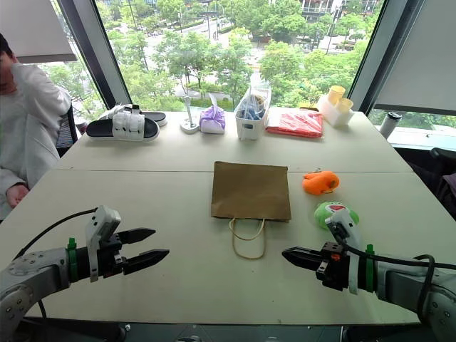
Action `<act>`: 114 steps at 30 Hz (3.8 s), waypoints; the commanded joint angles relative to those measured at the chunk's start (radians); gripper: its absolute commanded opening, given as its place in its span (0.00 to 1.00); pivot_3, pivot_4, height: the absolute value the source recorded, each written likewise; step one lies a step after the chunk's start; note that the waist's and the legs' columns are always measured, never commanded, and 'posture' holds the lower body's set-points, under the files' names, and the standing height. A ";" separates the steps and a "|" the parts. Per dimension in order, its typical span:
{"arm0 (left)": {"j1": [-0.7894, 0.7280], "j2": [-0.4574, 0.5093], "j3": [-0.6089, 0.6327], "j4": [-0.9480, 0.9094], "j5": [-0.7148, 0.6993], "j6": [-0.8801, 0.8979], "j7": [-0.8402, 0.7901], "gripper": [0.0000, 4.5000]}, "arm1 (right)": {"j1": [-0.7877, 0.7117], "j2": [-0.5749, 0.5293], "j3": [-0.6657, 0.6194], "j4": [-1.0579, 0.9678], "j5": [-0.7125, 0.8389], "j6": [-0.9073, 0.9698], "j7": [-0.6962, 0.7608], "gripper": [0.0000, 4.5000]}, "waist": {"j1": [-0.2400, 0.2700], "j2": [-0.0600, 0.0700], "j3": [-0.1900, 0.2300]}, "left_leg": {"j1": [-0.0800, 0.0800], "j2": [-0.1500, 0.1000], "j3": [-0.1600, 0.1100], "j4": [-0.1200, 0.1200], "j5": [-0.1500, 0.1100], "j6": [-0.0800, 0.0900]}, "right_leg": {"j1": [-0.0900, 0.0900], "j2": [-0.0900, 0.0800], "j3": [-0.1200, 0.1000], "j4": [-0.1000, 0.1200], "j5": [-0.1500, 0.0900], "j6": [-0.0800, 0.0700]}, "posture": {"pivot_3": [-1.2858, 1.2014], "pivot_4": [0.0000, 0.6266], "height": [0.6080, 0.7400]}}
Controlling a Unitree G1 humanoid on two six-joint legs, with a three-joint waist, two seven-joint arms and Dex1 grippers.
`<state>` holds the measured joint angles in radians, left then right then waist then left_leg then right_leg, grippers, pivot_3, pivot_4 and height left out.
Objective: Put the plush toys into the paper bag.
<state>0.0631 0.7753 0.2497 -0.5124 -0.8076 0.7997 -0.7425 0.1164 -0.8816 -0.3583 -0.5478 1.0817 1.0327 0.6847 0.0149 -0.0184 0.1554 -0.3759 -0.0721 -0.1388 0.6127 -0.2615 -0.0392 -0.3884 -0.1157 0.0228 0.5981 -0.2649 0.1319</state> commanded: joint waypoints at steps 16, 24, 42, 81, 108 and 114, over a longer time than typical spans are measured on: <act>-0.184 0.073 -0.103 0.072 0.169 -0.162 -0.136 1.00 | 0.013 0.020 0.007 -0.024 -0.004 -0.017 -0.019 0.01 | 0.004 0.000 0.000 | 0.000 0.000 0.001 0.000 0.000 0.000 | 0.000 0.000 -0.001 0.000 0.000 0.000 | 0.52 0.24 1.00; -0.475 0.032 -0.449 0.350 0.528 -0.625 -0.384 1.00 | -0.066 0.083 0.061 -0.018 -0.014 -0.027 -0.086 0.01 | -0.001 0.001 0.000 | -0.001 0.000 0.003 0.000 0.000 0.000 | 0.000 0.000 0.000 -0.002 0.001 -0.001 | 0.52 0.24 1.00; -0.855 -0.461 -0.608 1.099 0.715 -1.135 -0.502 0.48 | 0.106 0.184 0.008 -0.170 0.028 -0.078 -0.272 0.00 | 0.020 0.000 0.000 | 0.000 -0.002 0.001 0.002 0.000 0.001 | 0.000 0.002 -0.002 0.000 0.006 0.009 | 0.52 0.24 1.00; -0.857 -0.615 -0.292 0.530 0.180 -0.034 -0.150 0.01 | -0.387 0.443 0.448 0.312 -0.695 -0.424 -0.353 0.00 | -0.032 0.000 0.000 | 0.003 -0.003 0.000 0.003 0.003 -0.003 | -0.003 0.003 -0.001 0.013 0.007 0.010 | 0.52 0.24 1.00; -0.952 -0.594 -0.263 0.475 0.048 0.005 -0.167 0.01 | -0.397 0.594 0.484 0.459 -0.839 -0.467 -0.319 0.00 | -0.031 0.000 0.000 | 0.004 -0.003 0.000 0.003 0.004 -0.005 | -0.003 0.003 -0.001 0.015 0.007 0.010 | 0.52 0.24 1.00; -0.934 -0.571 -0.295 0.542 0.117 -0.054 -0.189 0.01 | -0.303 0.589 0.341 0.164 -0.666 -0.452 -0.278 0.00 | -0.025 0.000 0.000 | 0.003 -0.003 -0.001 0.003 0.004 -0.005 | -0.004 0.003 -0.001 0.014 0.007 0.010 | 0.52 0.24 1.00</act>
<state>-0.8649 0.2050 -0.0400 0.0394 -0.6970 0.7718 -0.9181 -0.1860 -0.2917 0.0415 -0.2461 0.3378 0.5759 0.3884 -0.0101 -0.0184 0.1552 -0.3737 -0.0754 -0.1398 0.6154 -0.2578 -0.0442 -0.3927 -0.1123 0.0217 0.6122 -0.2576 0.1418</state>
